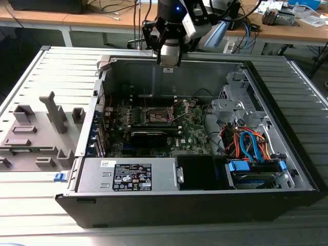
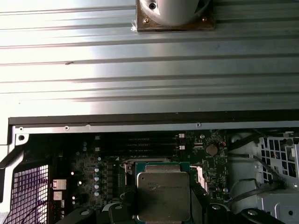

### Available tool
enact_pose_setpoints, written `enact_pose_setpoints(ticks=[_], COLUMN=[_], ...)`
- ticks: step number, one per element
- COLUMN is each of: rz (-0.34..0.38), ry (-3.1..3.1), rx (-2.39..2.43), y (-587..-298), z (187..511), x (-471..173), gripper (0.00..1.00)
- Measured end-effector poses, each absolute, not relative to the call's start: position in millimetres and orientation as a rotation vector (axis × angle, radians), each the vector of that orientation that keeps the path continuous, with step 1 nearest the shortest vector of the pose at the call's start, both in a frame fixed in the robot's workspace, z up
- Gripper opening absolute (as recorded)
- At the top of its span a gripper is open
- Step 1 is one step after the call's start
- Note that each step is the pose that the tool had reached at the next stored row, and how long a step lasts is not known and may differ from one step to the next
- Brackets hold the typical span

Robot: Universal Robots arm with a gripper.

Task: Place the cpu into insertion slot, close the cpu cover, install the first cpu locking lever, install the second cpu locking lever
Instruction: 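Place the cpu into insertion slot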

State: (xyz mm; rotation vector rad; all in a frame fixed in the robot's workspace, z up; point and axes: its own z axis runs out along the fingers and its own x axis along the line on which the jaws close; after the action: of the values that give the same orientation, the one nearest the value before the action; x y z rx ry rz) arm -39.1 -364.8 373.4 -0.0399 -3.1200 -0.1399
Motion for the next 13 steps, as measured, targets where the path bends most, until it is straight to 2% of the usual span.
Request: enact_pose_setpoints(ticks=[13], rz=[-0.14], ry=[-3.12], rx=[-0.04], y=[-367.5], z=[371.2], x=[-39.1], gripper=[0.55])
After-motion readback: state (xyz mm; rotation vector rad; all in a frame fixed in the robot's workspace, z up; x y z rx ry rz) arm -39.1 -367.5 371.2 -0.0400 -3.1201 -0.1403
